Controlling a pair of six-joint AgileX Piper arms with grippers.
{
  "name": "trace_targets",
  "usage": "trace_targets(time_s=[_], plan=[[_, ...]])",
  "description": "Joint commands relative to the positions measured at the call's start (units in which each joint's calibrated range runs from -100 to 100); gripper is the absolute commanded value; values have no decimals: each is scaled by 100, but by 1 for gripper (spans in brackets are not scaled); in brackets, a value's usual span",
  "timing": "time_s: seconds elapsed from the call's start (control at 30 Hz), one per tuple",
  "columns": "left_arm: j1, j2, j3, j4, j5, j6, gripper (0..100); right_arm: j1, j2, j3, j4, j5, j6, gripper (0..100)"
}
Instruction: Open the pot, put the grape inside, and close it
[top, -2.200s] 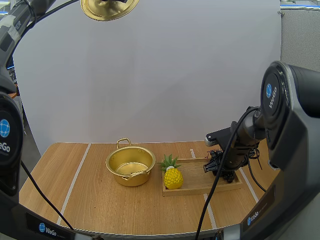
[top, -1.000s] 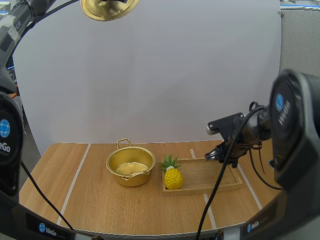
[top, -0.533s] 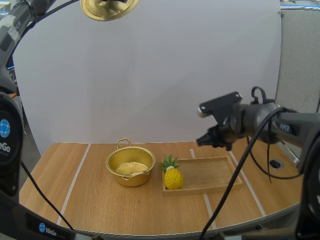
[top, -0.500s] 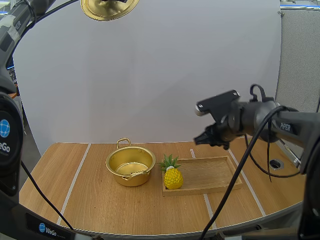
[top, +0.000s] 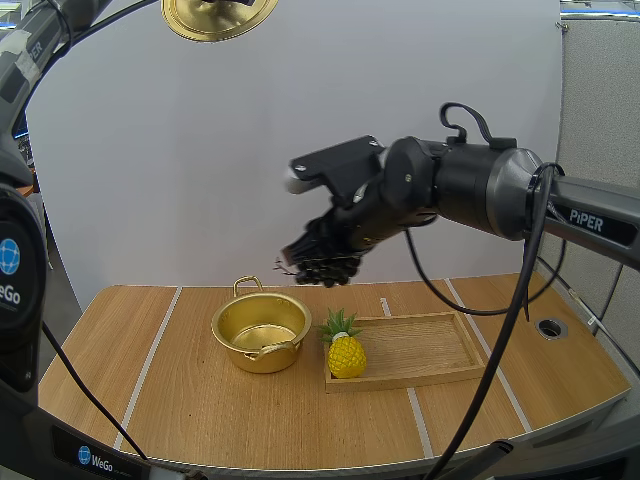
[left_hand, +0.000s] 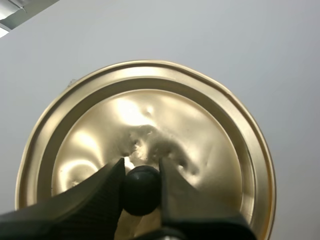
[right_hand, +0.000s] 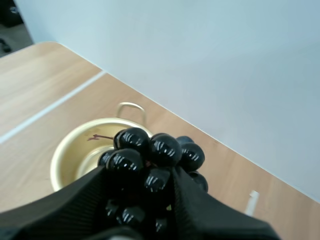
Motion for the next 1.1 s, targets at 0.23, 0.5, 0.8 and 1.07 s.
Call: trace_targets(time_s=[0.23, 0.5, 0.8, 1.07], plan=[[-5, -44, -56, 16, -325, -51, 0, 409, 596, -513, 128, 288, 79, 0], [-5, -44, -56, 16, -325, -51, 0, 483, 1209, -708, 151, 72, 79, 0], [-5, -44, -56, 16, -325, -51, 0, 483, 2034, -885, 151, -396, 79, 0], [-5, -44, -56, 16, -325, -51, 0, 483, 2677, -964, 151, -1071, 71, 0]])
